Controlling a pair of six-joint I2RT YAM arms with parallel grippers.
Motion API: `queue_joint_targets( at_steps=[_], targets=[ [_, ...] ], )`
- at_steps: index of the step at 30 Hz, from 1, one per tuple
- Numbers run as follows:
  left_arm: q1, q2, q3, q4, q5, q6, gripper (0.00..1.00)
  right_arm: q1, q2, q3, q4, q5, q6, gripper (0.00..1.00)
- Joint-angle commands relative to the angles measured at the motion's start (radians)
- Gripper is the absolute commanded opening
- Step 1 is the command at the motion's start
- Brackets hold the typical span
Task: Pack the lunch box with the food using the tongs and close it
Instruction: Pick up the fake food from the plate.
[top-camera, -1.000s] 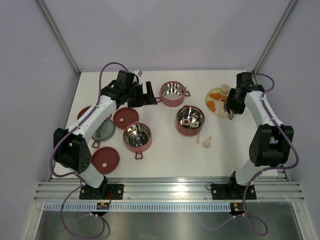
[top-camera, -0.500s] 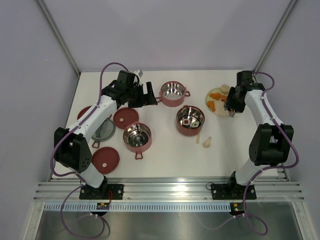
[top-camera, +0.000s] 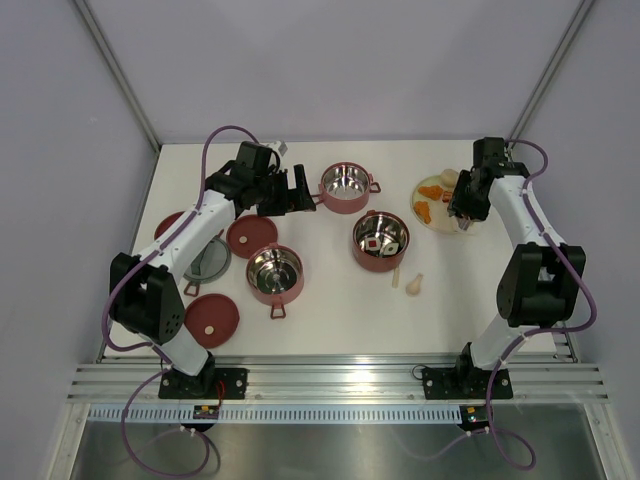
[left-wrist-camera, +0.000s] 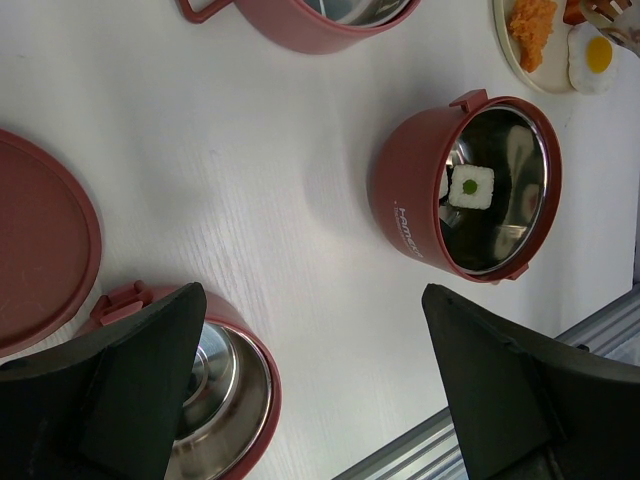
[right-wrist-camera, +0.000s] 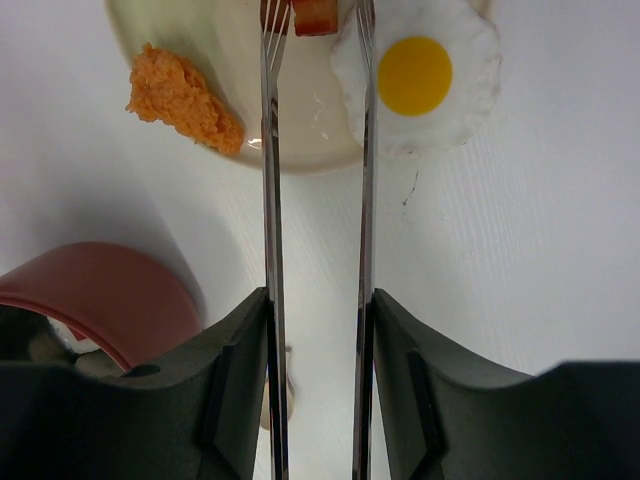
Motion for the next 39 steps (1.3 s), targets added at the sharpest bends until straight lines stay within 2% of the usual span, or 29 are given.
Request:
queue_joint_targets(
  at_steps=[1,20,25,26,29,36,39],
  targets=[
    [-0.004,0.006,0.032,0.022,0.010,0.003,0.94,-0.002,0.003,0.047,0.004,-0.027,-0.020,0.50],
    [-0.006,0.003,0.019,0.027,0.009,0.003,0.94,0.000,0.055,0.059,0.003,-0.041,-0.031,0.47],
    [-0.007,0.003,0.016,0.027,0.009,0.005,0.94,0.000,0.041,0.050,0.006,-0.038,-0.030,0.39],
    [-0.006,0.001,0.016,0.027,0.009,0.003,0.94,0.000,0.035,0.053,0.004,-0.037,-0.028,0.33],
    [-0.007,0.000,0.016,0.027,0.009,0.005,0.94,0.000,-0.002,0.052,0.000,-0.034,-0.019,0.24],
    [-0.006,0.012,0.030,0.027,0.007,-0.001,0.94,0.000,-0.085,0.038,-0.014,-0.049,0.013,0.20],
    [-0.006,0.062,0.097,-0.022,-0.011,0.000,0.94,0.005,-0.117,0.035,-0.019,-0.052,0.020,0.20]
  ],
)
